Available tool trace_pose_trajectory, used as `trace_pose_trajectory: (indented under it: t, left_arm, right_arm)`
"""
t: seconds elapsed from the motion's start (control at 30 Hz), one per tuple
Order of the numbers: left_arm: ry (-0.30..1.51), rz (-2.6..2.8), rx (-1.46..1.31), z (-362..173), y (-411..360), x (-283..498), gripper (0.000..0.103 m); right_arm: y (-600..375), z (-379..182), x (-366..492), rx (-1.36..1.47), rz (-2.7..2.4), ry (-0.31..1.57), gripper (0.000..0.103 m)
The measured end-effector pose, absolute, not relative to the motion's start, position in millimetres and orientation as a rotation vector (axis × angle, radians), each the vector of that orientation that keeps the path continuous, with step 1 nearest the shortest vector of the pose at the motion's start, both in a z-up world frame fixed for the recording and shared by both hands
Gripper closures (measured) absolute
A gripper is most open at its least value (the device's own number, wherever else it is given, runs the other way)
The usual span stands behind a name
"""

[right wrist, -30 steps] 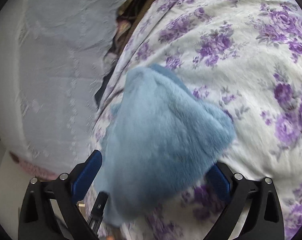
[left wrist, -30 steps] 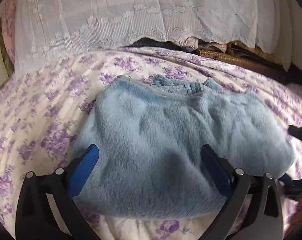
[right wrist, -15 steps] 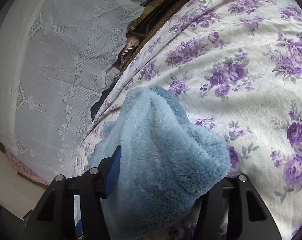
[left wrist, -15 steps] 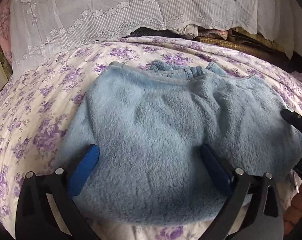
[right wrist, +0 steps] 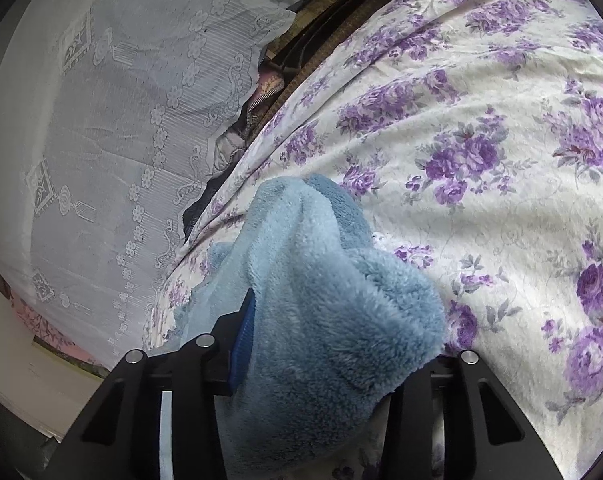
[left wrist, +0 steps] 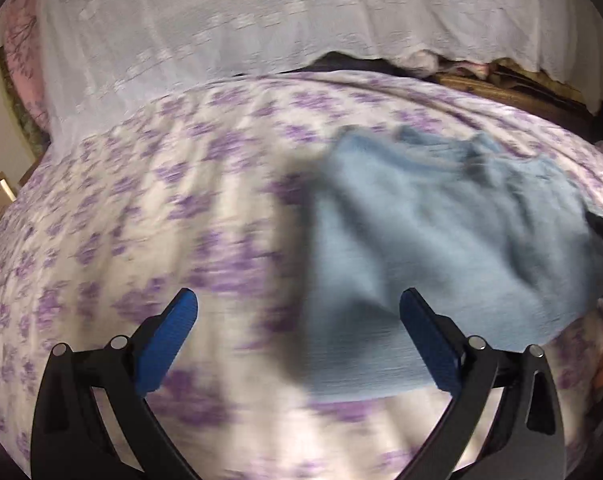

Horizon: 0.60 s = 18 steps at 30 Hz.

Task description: Fold small clothes

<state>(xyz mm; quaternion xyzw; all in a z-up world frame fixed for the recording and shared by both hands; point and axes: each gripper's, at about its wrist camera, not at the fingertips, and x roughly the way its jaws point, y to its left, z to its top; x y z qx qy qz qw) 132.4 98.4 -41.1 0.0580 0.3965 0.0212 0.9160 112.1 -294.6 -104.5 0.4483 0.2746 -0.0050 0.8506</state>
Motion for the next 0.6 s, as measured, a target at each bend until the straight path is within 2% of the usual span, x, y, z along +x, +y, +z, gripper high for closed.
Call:
trace_pose_trajectory:
  t: [0.1, 0.2, 0.27, 0.6]
  left_arm:
    - [0.815, 0.089, 0.076, -51.7, 135.2, 134.9, 0.004]
    - [0.928, 0.080, -0.122, -70.0, 169.7, 150.4, 0.005]
    - [0.927, 0.051, -0.213, -69.2, 183.1, 152.3, 0.004]
    - [0.907, 0.057, -0.110, -65.9, 166.6, 149.7, 0.004]
  right_arm:
    - [-291.1, -97.6, 111.3, 0.915, -0.012, 0.576, 0.065]
    - [-281.8, -81.8, 110.7, 0.832, -0.017, 0.555, 0.067]
    - [-274.1, -70.2, 111.0, 0.770, -0.023, 0.540, 0.068]
    - [-229.7, -19.8, 114.8, 0.564, -0.005, 0.478, 0.071]
